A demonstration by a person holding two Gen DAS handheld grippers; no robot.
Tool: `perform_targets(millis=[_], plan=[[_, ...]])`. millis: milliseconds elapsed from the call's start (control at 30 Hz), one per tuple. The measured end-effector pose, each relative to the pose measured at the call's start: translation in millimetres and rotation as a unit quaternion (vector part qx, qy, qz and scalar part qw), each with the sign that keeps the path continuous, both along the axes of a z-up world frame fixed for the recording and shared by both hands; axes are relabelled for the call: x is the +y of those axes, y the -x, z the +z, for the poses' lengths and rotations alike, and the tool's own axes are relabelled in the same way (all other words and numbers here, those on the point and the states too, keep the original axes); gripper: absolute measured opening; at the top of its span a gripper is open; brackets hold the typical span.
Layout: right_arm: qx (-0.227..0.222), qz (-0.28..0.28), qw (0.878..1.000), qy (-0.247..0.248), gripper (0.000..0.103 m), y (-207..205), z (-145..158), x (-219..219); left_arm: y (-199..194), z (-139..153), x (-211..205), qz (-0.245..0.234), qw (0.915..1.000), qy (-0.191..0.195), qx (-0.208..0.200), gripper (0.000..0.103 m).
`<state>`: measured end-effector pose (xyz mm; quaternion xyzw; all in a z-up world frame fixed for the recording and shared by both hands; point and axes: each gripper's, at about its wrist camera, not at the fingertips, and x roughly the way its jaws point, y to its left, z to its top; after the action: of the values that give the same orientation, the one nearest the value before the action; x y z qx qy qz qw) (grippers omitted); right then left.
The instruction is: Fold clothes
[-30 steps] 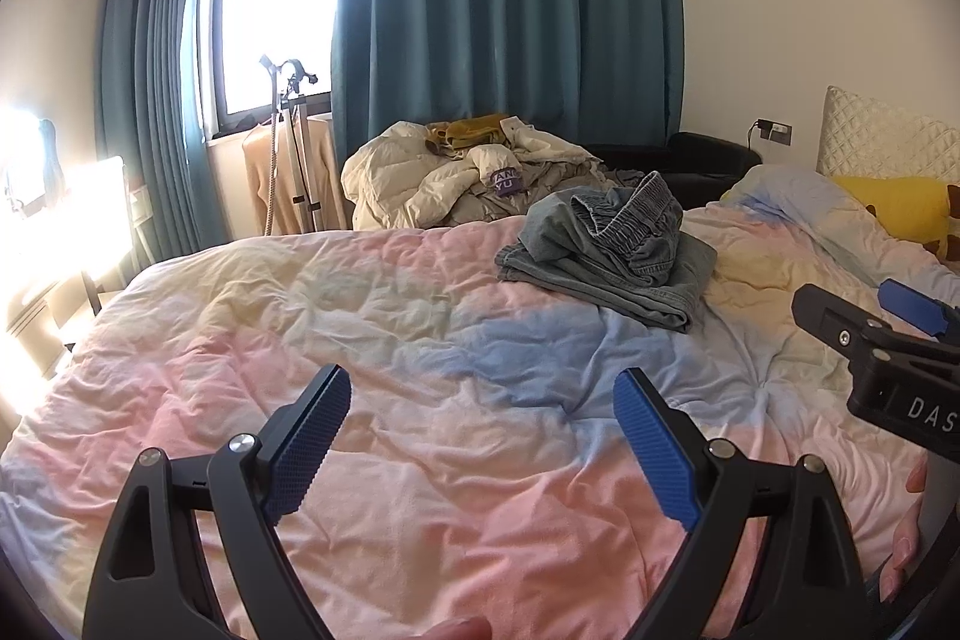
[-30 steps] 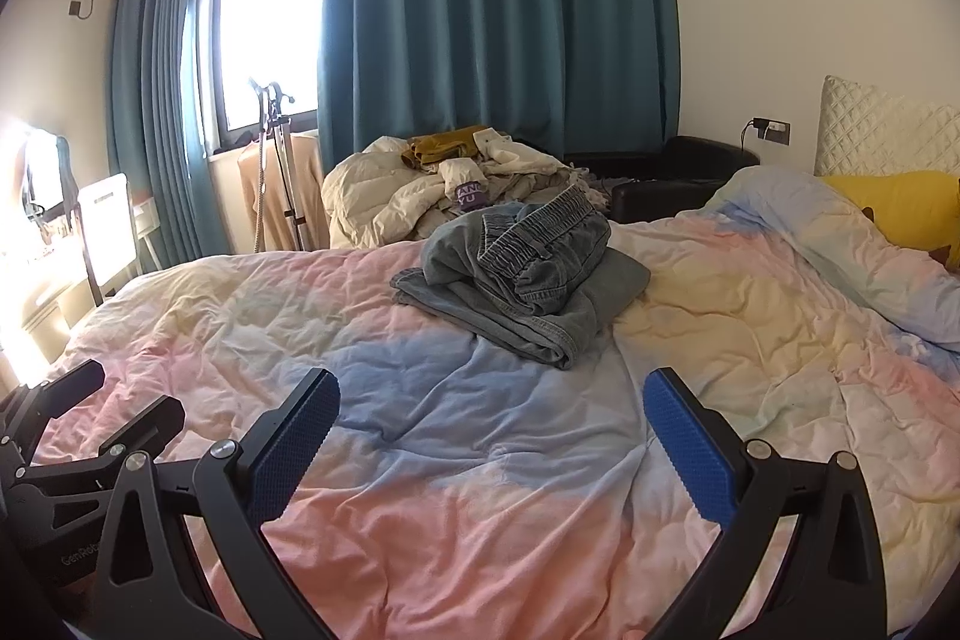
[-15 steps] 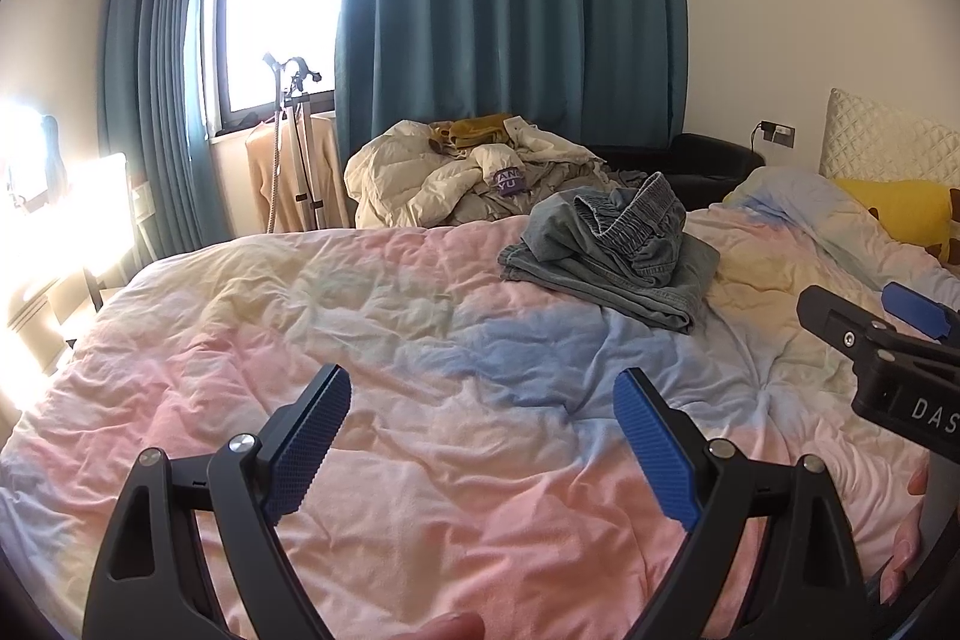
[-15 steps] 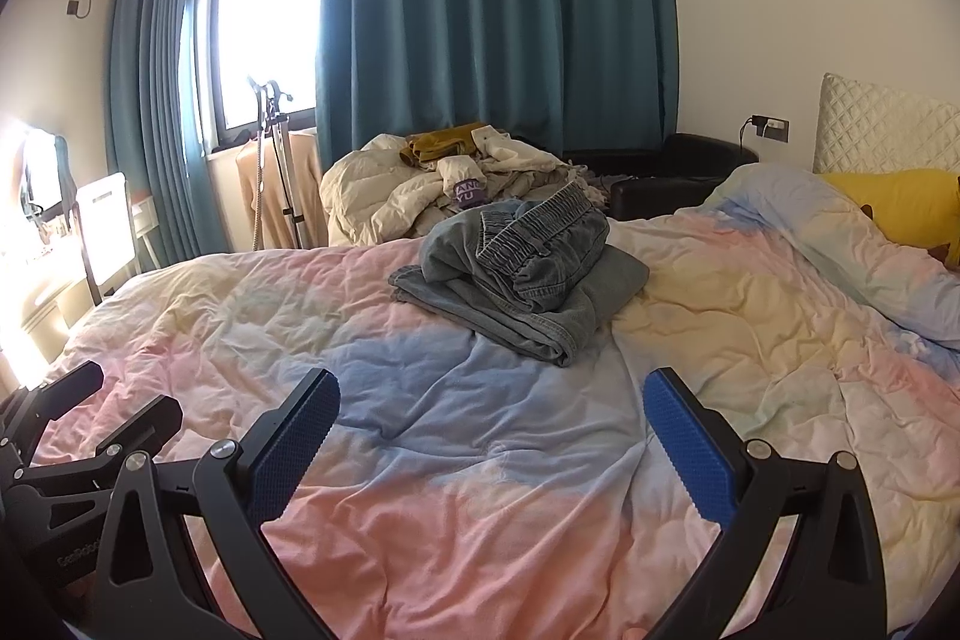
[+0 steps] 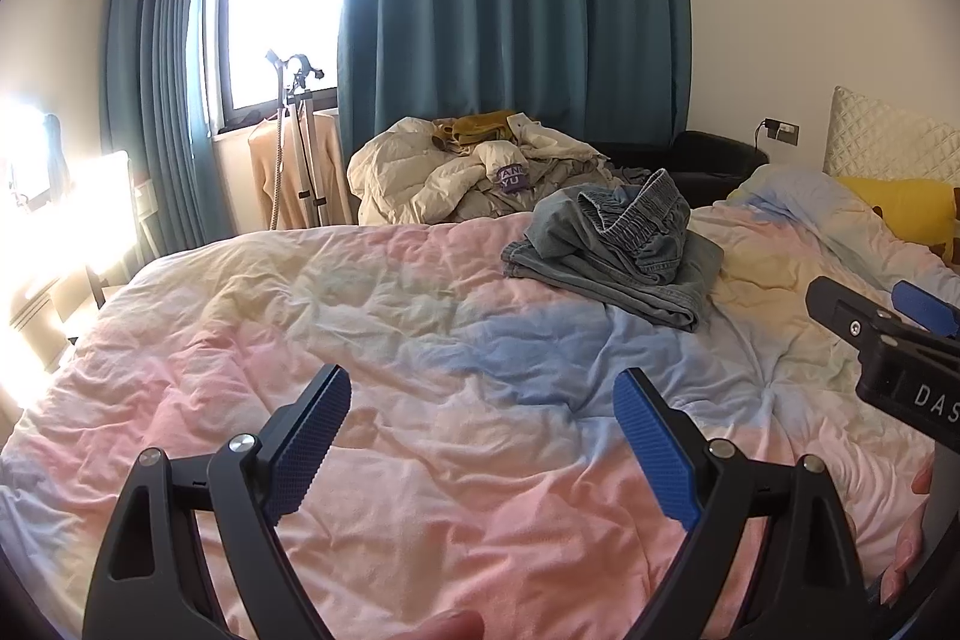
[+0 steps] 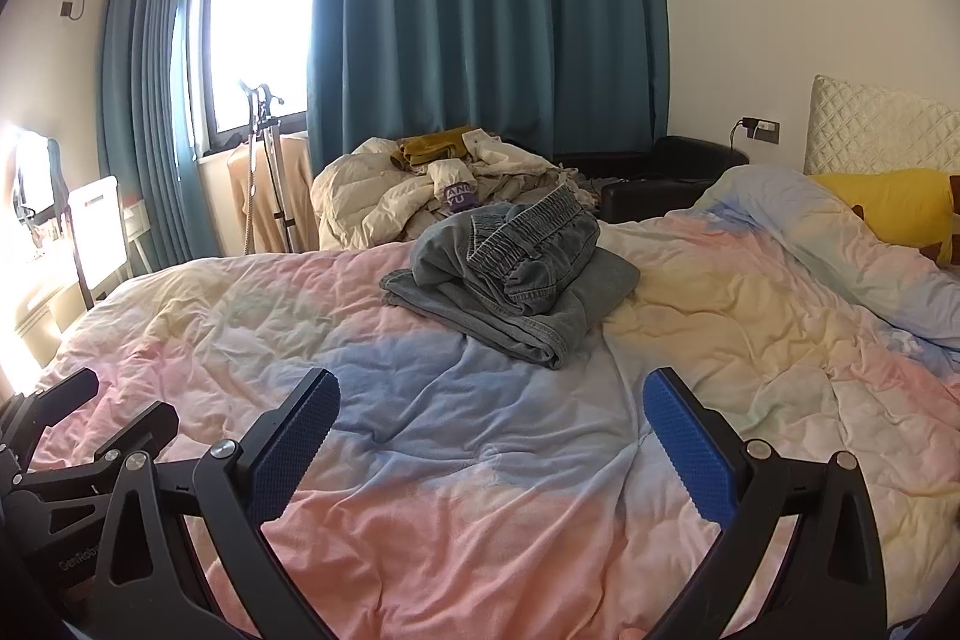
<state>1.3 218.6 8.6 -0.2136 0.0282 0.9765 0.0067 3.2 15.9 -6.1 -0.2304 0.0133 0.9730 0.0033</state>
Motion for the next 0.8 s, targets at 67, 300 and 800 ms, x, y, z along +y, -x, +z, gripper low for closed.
perform_targets(millis=[67,300,800], plan=[[0.0,-0.008,1.0,0.005,0.103,4,3,1,4,0,1,-0.003,1.0,-0.006,-0.006,0.091],[0.035,-0.039,0.998,0.017,0.103,34,42,11,27,13,3,-0.007,0.9999,-0.011,-0.009,0.091],[0.009,-0.084,0.992,0.098,0.103,96,-13,89,209,7,91,-0.1,0.9913,-0.047,-0.072,0.091]])
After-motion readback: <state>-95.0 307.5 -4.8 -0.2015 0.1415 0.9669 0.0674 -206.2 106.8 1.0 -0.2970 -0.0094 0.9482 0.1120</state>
